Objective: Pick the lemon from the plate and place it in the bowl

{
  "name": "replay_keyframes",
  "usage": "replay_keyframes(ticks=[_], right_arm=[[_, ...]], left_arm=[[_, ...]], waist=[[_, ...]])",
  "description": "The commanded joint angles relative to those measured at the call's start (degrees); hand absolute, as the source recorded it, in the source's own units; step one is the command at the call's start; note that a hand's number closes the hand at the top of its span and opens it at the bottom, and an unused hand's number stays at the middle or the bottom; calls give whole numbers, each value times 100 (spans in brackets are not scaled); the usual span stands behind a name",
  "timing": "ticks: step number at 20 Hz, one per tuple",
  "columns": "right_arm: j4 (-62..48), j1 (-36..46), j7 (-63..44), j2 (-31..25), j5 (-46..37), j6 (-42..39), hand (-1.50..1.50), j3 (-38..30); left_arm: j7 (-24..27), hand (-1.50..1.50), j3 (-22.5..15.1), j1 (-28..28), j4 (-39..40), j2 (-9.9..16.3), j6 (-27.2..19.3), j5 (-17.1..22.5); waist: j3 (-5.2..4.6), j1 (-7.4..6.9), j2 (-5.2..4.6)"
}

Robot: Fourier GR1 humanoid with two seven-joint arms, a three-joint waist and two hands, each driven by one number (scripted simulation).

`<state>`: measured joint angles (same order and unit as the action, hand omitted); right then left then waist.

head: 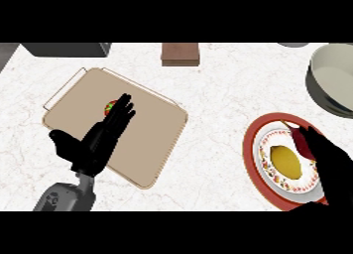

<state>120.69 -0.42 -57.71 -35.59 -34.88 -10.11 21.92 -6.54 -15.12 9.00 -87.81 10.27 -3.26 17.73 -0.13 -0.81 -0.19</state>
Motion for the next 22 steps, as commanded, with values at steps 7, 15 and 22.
replay_keyframes(ticks=[7,15,22], right_arm=[[-839,425,-476,173,467,-1018,-150,-398],[-1561,777,-229,699,-55,-1083,-150,-285],[-1613,551,-242,1367,-843,-942,-150,59]], left_arm=[[-141,0,221,-67,-179,39,181,49],[87,0,299,-117,80,-117,297,-227],[-217,0,694,-324,-256,106,725,42]], waist=[[11,75,20],[12,72,19],[12,71,24]])
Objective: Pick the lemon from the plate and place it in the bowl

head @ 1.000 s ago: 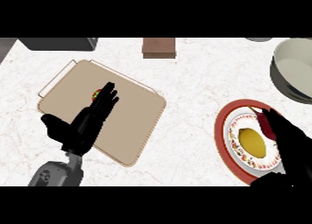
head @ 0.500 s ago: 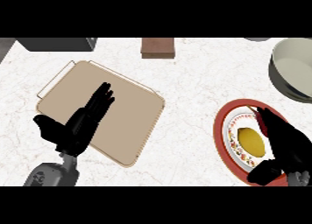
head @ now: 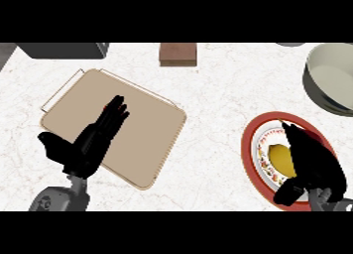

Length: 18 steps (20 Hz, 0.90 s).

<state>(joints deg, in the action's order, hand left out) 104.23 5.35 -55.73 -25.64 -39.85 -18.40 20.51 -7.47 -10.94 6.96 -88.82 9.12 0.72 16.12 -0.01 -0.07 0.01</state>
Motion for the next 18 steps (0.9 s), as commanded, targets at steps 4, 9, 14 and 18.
replay_keyframes(ticks=[4,9,14,18], right_arm=[[-519,85,291,301,-489,-168,-150,-357],[-654,43,259,778,-941,-79,-150,-320],[-1106,-472,1060,745,-1283,659,-150,-436],[-837,-285,1043,754,-1120,95,-150,-861]], left_arm=[[246,0,82,-7,169,-261,104,-297],[-97,0,296,135,105,-270,197,-288],[-303,0,153,-171,-401,-383,154,-371],[-419,0,496,-307,-547,-138,568,-138]], waist=[[1,5,1],[1,5,0],[2,7,2],[1,1,3]])
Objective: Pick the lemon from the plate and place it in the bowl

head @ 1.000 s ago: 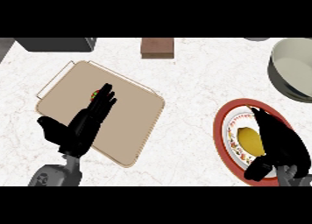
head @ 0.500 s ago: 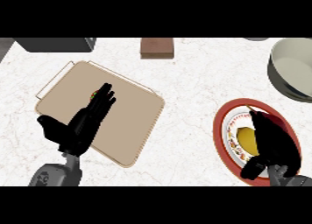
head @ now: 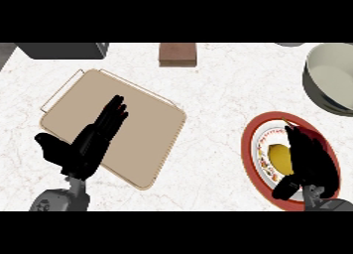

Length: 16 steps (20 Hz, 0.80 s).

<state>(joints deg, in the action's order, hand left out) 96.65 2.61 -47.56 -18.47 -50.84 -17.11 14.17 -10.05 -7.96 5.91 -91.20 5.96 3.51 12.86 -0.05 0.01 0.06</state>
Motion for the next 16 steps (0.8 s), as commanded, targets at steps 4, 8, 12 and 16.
replay_keyframes(ticks=[4,8,12,16], right_arm=[[-405,-17,425,275,-262,231,-150,-244],[-867,302,1022,286,-452,536,150,-127],[-553,-96,1289,172,-546,591,150,-191],[-1552,351,1593,424,-798,1066,150,-143]], left_arm=[[441,0,157,157,633,-143,255,-200],[112,0,-38,-130,-58,-283,37,-243],[-57,0,83,201,184,-288,36,-295],[37,0,307,81,146,-91,249,-146]], waist=[[4,10,-7],[6,-21,-5],[5,9,-4],[7,-29,-16]])
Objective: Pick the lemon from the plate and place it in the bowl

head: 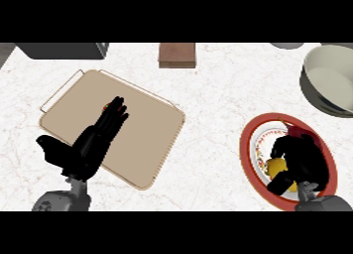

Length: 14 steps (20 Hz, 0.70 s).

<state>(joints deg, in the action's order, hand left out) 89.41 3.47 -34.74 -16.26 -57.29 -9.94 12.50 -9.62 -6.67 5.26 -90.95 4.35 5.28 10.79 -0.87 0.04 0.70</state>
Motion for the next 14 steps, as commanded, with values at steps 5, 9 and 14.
replay_keyframes(ticks=[5,9,14], right_arm=[[-469,451,62,191,-459,-1,150,61],[-961,659,78,523,-634,265,150,121],[-1880,2049,-97,600,-436,-589,150,-329]], left_arm=[[-9,0,156,197,126,-97,24,36],[262,0,-158,-197,34,-292,1,-182],[-114,0,98,297,121,-121,19,-96]], waist=[[87,-16,-72],[88,-49,-75],[89,-78,-82]])
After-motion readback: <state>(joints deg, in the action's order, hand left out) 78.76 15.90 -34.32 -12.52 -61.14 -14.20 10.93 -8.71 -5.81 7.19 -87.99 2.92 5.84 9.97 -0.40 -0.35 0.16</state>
